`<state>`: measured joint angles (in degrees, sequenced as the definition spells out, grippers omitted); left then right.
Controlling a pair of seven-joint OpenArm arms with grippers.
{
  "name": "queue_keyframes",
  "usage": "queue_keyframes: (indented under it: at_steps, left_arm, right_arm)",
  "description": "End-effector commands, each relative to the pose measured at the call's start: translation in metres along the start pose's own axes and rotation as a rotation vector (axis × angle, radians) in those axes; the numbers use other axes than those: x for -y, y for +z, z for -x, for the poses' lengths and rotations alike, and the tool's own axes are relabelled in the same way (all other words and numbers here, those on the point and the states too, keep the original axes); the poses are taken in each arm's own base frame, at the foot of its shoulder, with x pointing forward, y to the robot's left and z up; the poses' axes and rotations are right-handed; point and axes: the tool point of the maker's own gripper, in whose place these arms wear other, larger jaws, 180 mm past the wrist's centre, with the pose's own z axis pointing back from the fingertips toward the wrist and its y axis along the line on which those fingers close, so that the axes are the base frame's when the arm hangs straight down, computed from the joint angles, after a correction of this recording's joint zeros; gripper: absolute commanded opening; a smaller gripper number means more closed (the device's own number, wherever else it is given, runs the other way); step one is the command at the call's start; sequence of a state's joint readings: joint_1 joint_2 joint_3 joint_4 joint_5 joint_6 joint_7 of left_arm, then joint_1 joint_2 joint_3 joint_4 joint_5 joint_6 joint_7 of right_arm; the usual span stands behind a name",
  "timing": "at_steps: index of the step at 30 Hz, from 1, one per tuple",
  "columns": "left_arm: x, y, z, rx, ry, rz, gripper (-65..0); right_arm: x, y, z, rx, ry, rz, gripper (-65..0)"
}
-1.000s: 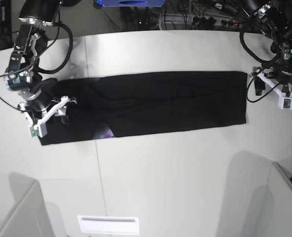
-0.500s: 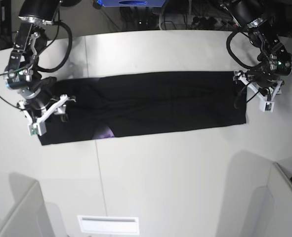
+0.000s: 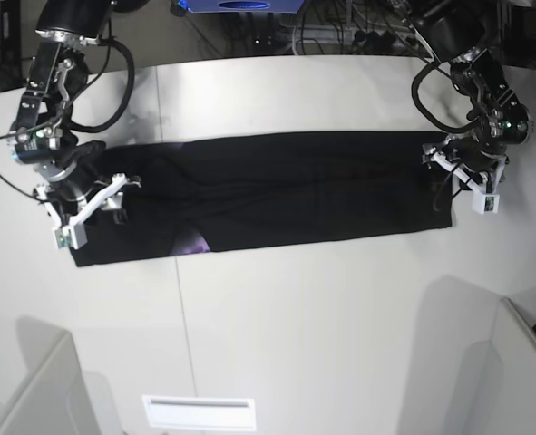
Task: Fold the T-shirt properly
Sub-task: 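Grasp both ends of the black shirt strip with both grippers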
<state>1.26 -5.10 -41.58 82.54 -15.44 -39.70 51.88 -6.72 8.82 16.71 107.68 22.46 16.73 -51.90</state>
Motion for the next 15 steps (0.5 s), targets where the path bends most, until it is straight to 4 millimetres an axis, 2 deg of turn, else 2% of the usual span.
queue_keyframes:
  at_steps: [1, 6, 7, 12, 15]
  left_arm:
    - [-0.002, 0.000, 0.013, -0.062, -0.008, -0.004, -22.5]
    - [-0.002, -0.002, 0.015, -0.069, -0.001, -0.001, -61.2]
    - [-0.002, -0.002, 0.014, -0.068, -0.001, -0.001, -65.0]
    - [-0.004, -0.003, 0.003, -0.045, -0.001, -0.004, -65.0]
    - [-0.017, 0.008, -0.019, -0.002, -0.045, -0.043, -65.0]
  right_arm:
    - [0.001, 0.005, -0.016, 0.055, 0.019, 0.001, -28.5]
    - [0.001, 0.005, -0.016, 0.053, 0.019, 0.000, -28.7]
    - [0.001, 0.005, -0.014, 0.049, 0.019, 0.000, -28.7]
    - [0.001, 0.005, -0.009, 0.038, 0.017, 0.000, -28.7]
    - [0.001, 0.006, -0.002, 0.027, 0.012, 0.001, -28.7]
